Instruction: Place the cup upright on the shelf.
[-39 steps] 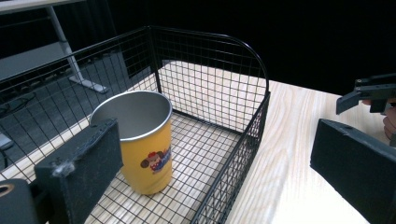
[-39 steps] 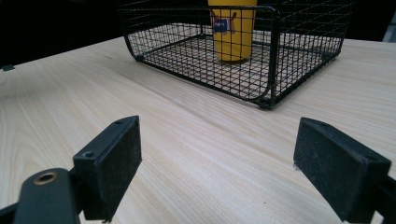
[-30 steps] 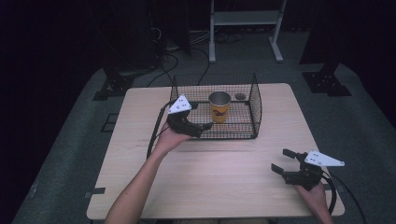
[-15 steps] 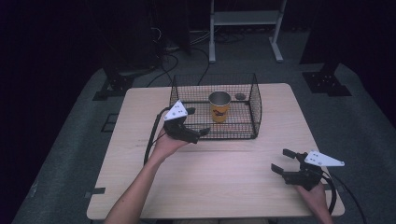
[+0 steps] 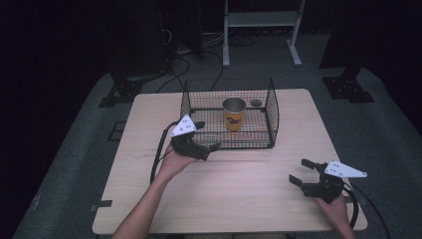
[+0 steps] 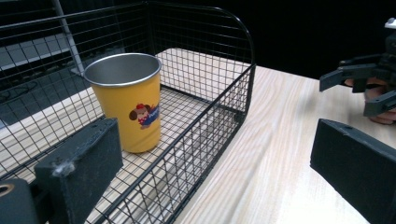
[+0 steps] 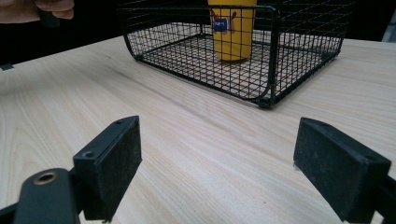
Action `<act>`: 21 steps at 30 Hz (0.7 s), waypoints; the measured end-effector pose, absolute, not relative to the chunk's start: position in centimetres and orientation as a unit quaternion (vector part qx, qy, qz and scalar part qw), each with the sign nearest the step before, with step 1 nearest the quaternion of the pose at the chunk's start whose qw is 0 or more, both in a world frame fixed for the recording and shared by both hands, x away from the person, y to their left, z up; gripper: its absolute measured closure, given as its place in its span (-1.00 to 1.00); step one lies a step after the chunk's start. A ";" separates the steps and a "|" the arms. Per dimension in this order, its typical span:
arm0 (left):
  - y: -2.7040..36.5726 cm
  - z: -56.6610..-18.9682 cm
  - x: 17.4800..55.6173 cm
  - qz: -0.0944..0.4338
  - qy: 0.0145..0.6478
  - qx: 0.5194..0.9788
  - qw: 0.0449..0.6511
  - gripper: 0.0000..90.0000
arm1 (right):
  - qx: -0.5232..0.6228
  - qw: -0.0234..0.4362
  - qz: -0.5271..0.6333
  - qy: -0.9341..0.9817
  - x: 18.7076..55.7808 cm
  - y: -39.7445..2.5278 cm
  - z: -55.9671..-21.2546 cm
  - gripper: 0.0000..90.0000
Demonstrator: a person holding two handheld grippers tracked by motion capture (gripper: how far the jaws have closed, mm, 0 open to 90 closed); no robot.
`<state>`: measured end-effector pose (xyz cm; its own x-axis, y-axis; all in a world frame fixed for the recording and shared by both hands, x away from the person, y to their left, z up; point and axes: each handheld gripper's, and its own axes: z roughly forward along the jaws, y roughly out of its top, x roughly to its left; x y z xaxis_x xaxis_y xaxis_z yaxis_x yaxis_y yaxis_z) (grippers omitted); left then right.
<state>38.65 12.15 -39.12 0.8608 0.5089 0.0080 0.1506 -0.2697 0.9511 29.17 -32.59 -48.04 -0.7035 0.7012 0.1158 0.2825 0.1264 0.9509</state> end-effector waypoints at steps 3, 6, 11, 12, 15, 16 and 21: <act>12.4 -39.5 38.3 0.156 0.211 0.781 0.566 -0.96 | 0.338 0.184 0.568 0.727 29.2 -32.6 -48.0 -0.69; 12.5 -39.7 38.1 0.155 0.214 0.781 0.566 -0.96 | 0.339 0.184 0.568 0.727 29.2 -32.6 -48.0 -0.69; 13.0 -39.9 37.7 0.158 0.216 0.780 0.565 -0.96 | 0.339 0.184 0.568 0.727 29.2 -32.6 -48.0 -0.69; 13.0 -39.9 37.6 0.159 0.216 0.780 0.565 -0.96 | 0.339 0.183 0.569 0.727 29.2 -32.6 -48.0 -0.69; 13.2 -40.1 37.3 0.159 0.217 0.779 0.567 -0.96 | 0.339 0.183 0.568 0.727 29.2 -32.6 -48.0 -0.69; 13.2 -40.2 37.2 0.160 0.217 0.779 0.567 -0.96 | 0.339 0.183 0.569 0.727 29.2 -32.6 -48.0 -0.69; 13.3 -40.3 36.7 0.161 0.215 0.779 0.567 -0.96 | 0.339 0.184 0.568 0.727 29.2 -32.6 -48.0 -0.69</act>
